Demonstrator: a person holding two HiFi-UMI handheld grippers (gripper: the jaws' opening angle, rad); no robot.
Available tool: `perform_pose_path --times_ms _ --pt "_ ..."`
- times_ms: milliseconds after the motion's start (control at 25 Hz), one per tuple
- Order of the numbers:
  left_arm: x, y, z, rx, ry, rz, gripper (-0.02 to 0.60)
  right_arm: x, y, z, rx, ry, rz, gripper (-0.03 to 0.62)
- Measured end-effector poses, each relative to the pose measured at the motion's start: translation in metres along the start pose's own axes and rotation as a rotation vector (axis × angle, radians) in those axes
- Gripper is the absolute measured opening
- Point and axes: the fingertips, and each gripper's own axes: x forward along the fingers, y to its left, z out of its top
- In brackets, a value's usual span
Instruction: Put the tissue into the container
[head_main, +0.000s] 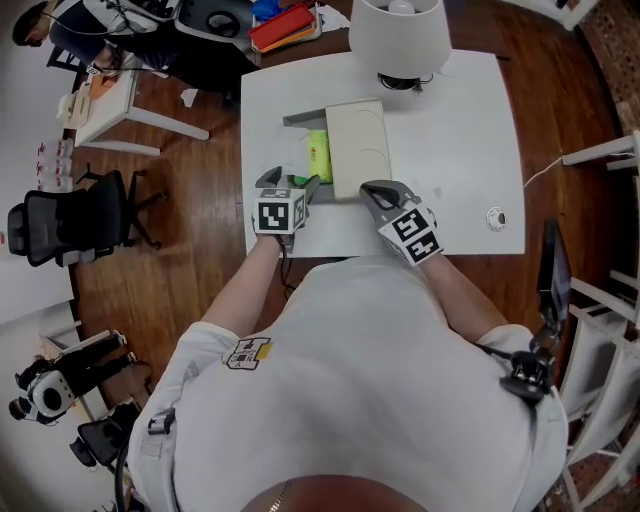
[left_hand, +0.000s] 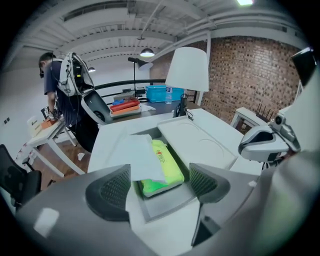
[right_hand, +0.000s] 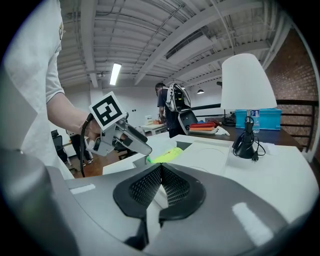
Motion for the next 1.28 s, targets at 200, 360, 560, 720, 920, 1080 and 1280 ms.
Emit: perform_pose_path --times_ms 200,360,560,720,920,1080,1280 --pt "-0.027 -0.002 0.013 -0.053 -0.073 0.021 0.368 -0.002 0.003 0.006 -0.010 -0.004 0.040 0.000" --pt "-0.044 -0.028 0.018 -0.074 -0.166 -0.006 0.356 -0.005 0.003 0.003 -0.016 -0.025 0.087 0.000" --pt "-0.049 -0.062 -0.012 -0.094 -0.188 -0.040 0.337 -0.007 0.005 -0.004 -0.029 -0.013 0.129 0.000" --pt "-0.054 -0.079 -0.042 -0.115 -0.202 -0.098 0.304 -0.015 0.017 -0.019 -0.041 0.017 0.130 0.000" --pt "-0.056 -0.085 -0.062 -0.096 -0.222 -0.170 0.243 -0.022 0.029 -0.026 -0.048 0.042 0.090 0.000" --pt "-0.059 -0.092 -0.090 -0.064 -0.200 -0.239 0.171 -0.029 0.049 -0.040 -0.033 0.074 0.038 0.000" --pt "-0.068 -0.106 -0.134 -0.017 -0.175 -0.305 0.052 -0.046 0.082 -0.070 0.005 0.115 -0.014 0.000"
